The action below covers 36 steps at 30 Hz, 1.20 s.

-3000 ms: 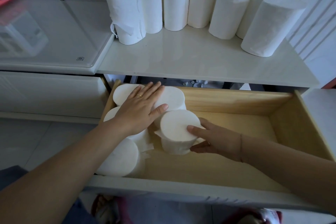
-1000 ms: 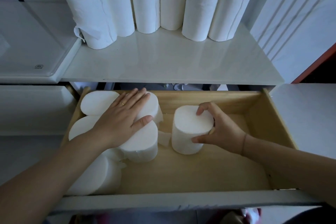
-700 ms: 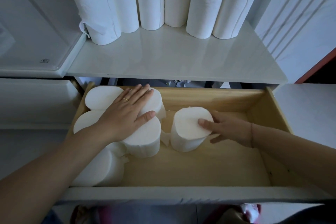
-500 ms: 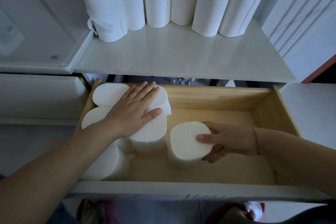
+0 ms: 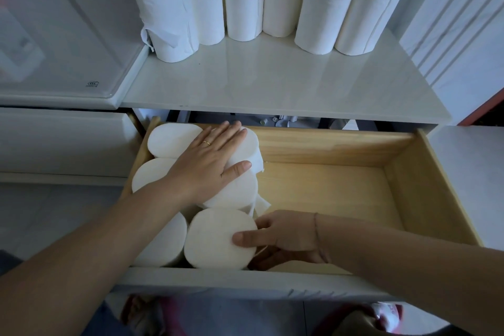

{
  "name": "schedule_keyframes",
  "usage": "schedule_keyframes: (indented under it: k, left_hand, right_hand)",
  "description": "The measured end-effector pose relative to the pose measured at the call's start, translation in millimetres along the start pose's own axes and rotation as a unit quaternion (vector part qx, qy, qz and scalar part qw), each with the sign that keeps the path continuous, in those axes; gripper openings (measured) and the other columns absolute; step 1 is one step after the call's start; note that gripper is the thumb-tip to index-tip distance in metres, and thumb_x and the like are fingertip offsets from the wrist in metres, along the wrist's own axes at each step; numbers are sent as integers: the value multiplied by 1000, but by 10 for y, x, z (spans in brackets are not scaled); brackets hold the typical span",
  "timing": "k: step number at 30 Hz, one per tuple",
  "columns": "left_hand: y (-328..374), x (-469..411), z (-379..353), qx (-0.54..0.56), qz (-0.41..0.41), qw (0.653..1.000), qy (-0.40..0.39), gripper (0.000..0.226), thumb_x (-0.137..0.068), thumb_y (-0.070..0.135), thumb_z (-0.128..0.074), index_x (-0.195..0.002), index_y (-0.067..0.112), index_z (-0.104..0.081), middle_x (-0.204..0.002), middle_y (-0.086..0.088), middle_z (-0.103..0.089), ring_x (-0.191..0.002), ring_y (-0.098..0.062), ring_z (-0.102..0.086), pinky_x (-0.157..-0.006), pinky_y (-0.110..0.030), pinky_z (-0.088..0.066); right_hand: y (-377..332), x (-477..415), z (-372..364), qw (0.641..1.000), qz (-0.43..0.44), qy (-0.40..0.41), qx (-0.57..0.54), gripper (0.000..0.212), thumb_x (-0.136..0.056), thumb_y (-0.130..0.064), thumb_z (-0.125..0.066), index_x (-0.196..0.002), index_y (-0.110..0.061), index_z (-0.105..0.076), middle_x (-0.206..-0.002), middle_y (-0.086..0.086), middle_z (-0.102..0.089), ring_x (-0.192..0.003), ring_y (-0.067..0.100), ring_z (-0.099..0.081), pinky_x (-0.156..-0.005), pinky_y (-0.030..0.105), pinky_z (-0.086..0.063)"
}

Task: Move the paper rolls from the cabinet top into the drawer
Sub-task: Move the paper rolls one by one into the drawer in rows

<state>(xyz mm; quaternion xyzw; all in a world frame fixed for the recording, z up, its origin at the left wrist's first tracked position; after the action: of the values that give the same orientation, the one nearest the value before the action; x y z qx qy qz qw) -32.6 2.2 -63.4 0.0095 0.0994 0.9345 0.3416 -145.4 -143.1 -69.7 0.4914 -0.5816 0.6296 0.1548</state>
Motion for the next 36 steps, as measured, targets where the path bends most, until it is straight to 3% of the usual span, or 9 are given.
schedule_keyframes:
  k: [5, 8, 10, 12, 14, 17, 21, 29, 36]
  left_hand:
    - [5, 6, 21, 10, 0, 1000, 8, 70, -88, 61, -6, -148, 26, 3, -157, 9, 8, -136, 2, 21, -104, -15, 22]
    - [-96, 16, 117, 31, 20, 999, 38, 70, -89, 63, -8, -148, 26, -1, -157, 10, 5, -136, 3, 20, -104, -14, 21]
    - [-241, 25, 221, 24, 42, 997, 58, 71, -89, 64, -9, -148, 24, -4, -157, 9, 1, -137, 2, 18, -105, -15, 21]
    - [-395, 36, 310, 12, 73, 995, 72, 73, -89, 65, -7, -148, 23, -5, -158, 7, 1, -139, -2, 15, -112, -24, 14]
    - [-534, 37, 381, 25, 100, 991, 89, 73, -88, 66, -6, -148, 24, -6, -158, 7, 2, -141, -5, 12, -116, -32, 7]
    - [-667, 23, 440, 30, 124, 986, 111, 73, -88, 67, -4, -148, 27, -3, -158, 8, 4, -141, -5, 14, -114, -30, 10]
    - [-740, -12, 389, 21, 153, 983, 101, 76, -84, 65, -1, -148, 25, 0, -158, 5, 5, -142, -8, 15, -111, -27, 15]
    - [-753, -13, 287, 18, 161, 981, 107, 76, -82, 66, 2, -147, 26, 7, -154, 8, 16, -140, -9, 22, -111, -28, 19]
    - [-738, -18, 263, 4, 160, 980, 114, 74, -84, 65, 2, -146, 26, 9, -154, 7, 16, -139, -10, 22, -111, -28, 20]
  right_hand:
    - [-113, 43, -29, 994, -14, 22, 107, 58, -83, -41, -66, -121, 1, -57, -120, 16, -65, -93, 22, -64, -92, 33, -53]
    - [-434, 227, 89, 894, 19, 85, 440, 67, -83, -65, -47, -99, -4, -68, -96, 8, -74, -72, 14, -67, -77, 29, -54]
    - [-789, 327, 233, 835, 85, 138, 525, 66, -83, -67, -44, -82, -8, -70, -76, 2, -75, -54, 7, -63, -64, 23, -48]
    - [-1199, 350, 395, 828, 195, 222, 477, 51, -82, -62, -51, -77, -14, -67, -69, 0, -72, -53, 5, -63, -62, 23, -47]
    - [-1620, 263, 500, 808, 322, 312, 382, 38, -80, -55, -60, -91, -20, -63, -83, -5, -68, -69, 6, -63, -70, 24, -48]
    - [-2200, -42, 525, 764, 424, 359, 327, 61, -79, -52, -65, -130, -26, -42, -127, 1, -49, -108, 11, -51, -93, 25, -42]
    - [-2887, -444, 455, 745, 474, 373, 285, 83, -78, -46, -70, -144, -30, -22, -147, 8, -24, -134, 24, -32, -111, 37, -30]
    - [-3518, -996, 315, 695, 508, 437, 262, 79, -68, -46, -76, -136, -30, -39, -149, 6, -19, -132, 31, -28, -105, 36, -31]
    - [-3620, -1085, 255, 714, 537, 424, 146, 61, -64, -31, -77, -117, -26, -46, -136, 3, -34, -116, 23, -43, -95, 33, -42]
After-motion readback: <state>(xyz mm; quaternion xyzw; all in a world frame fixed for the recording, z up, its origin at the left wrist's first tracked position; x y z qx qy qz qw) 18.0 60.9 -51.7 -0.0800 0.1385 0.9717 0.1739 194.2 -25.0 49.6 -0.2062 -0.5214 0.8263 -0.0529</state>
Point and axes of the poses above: each hand's wrist, its own x-axis away from the middle knuckle, its own z-axis out of the back of the hand, y = z × x, the point moved 2 cm from there along -x, towards the middle knuckle
